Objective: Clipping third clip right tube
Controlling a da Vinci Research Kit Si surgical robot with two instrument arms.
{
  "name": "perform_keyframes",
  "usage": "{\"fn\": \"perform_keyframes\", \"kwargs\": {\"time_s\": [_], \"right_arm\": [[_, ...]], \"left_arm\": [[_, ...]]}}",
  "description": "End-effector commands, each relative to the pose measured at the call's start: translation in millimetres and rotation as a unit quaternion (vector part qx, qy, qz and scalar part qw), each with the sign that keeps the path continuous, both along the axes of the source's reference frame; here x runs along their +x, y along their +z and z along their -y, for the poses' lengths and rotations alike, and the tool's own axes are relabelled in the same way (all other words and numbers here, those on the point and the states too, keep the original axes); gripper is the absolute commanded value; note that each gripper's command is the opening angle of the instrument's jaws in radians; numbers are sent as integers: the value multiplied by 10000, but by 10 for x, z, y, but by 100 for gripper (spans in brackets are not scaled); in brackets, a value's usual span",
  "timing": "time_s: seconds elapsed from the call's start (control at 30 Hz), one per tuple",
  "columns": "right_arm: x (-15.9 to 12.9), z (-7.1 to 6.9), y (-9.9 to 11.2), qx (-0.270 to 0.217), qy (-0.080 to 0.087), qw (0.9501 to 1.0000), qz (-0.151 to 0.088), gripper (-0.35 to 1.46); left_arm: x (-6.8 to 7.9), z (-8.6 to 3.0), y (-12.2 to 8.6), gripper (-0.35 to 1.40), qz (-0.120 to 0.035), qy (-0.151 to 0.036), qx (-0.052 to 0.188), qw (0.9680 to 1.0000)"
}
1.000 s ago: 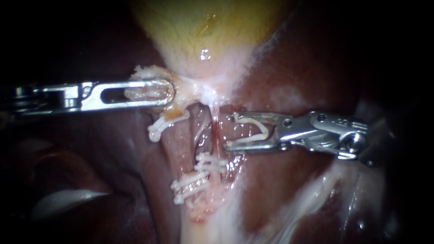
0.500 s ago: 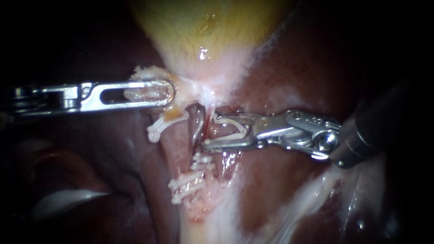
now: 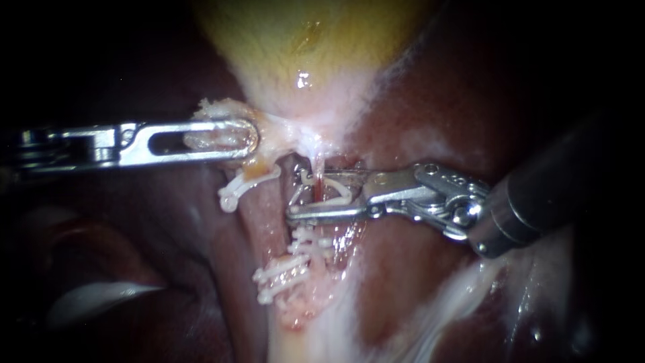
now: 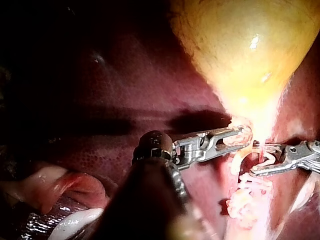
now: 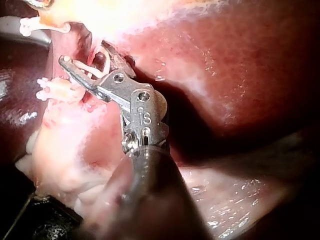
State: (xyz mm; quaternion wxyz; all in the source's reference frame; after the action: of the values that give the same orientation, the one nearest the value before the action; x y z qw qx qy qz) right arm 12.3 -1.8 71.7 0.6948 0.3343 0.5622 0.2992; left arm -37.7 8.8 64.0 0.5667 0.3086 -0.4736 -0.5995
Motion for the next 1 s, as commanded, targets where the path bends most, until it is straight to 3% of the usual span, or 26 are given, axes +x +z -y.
{"fn": "perform_keyframes", "kwargs": {"time_s": [0.03, 0.3, 0.67, 1.0], "right_arm": [[0, 0, 0, 37, -8, 10000, -50, 49], [1, 1, -5, 351, -52, 9985, -405, 49], [2, -2, -30, 539, 13, 9939, -963, 48], [-4, -9, -44, 625, 84, 9919, -1103, 48]], "left_arm": [[0, 0, 0, -33, 0, 1, 0, 10000], [1, 0, 0, -33, 2, 3, 0, 10000], [1, -1, 1, -33, 4, 6, -1, 10000], [2, -1, 1, -33, 5, 8, -1, 10000]]}}
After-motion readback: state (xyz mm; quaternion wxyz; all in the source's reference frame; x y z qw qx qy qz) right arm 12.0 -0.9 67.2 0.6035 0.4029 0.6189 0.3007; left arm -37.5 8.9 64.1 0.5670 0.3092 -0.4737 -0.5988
